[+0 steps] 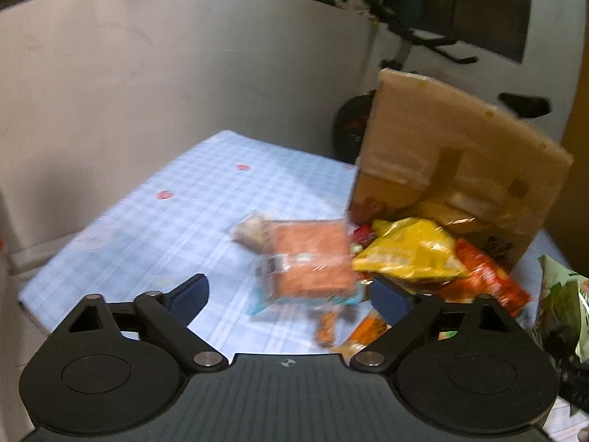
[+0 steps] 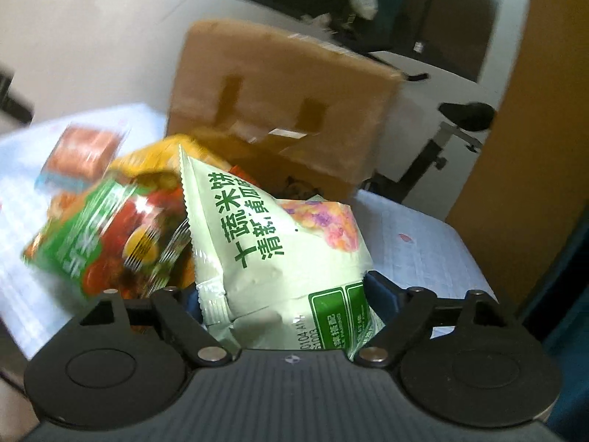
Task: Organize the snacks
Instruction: 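Grasp the bread loaf bag with the left gripper while the right gripper holds the rice cracker bag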
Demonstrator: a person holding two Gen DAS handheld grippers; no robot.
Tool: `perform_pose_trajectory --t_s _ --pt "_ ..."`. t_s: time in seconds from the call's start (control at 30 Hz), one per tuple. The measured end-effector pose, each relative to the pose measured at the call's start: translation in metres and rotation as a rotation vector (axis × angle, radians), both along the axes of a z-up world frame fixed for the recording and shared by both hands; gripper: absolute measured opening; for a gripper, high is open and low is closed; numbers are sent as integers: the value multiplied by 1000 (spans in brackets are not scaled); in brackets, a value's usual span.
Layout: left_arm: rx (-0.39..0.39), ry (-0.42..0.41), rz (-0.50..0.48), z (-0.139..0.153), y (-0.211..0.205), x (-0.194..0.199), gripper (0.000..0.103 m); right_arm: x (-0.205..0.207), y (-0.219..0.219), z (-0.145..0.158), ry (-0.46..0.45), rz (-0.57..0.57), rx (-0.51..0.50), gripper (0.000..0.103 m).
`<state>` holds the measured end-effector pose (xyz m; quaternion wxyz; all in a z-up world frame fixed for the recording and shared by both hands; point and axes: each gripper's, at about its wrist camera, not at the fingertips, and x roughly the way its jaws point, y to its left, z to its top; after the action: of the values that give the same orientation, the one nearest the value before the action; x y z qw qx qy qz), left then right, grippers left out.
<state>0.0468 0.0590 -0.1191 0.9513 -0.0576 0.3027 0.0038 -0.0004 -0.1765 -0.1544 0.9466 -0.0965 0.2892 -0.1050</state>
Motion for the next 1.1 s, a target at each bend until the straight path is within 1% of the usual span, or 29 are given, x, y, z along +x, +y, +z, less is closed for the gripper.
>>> perform_pose_trajectory --t_s 0.07,0.1,0.17,0.23,0.33,0.5,0.63,0.77,0.87,1.0,1.1 --pt "-3 -21 -5 1 3 3 94 0 -8 11 -37 -35 39 84" --pt "8 -28 -6 1 4 6 94 0 -12 16 -57 -48 58 84" --pt "31 -21 -5 1 3 14 94 2 -19 27 -91 -62 95 84" --pt "38 -1 -6 -2 3 24 94 6 -20 34 -106 -59 112 84" --pt "40 13 -26 -6 1 37 94 11 -20 38 -114 -52 116 84" --pt "83 53 -46 -23 -8 66 94 19 -20 32 -88 -50 122 84" --pt "54 100 -69 -41 -6 91 94 19 -29 27 -58 -70 138 84" --pt "-33 124 -68 -55 0 111 94 19 -36 25 -31 -87 165 84" --pt "-71 149 -65 -63 2 120 96 21 -40 25 -22 -97 165 84" --pt "-71 149 -69 -68 -1 126 97 25 -44 26 -18 -99 163 84" --pt "-90 162 -62 -72 -3 131 97 28 -46 26 -11 -99 167 84"
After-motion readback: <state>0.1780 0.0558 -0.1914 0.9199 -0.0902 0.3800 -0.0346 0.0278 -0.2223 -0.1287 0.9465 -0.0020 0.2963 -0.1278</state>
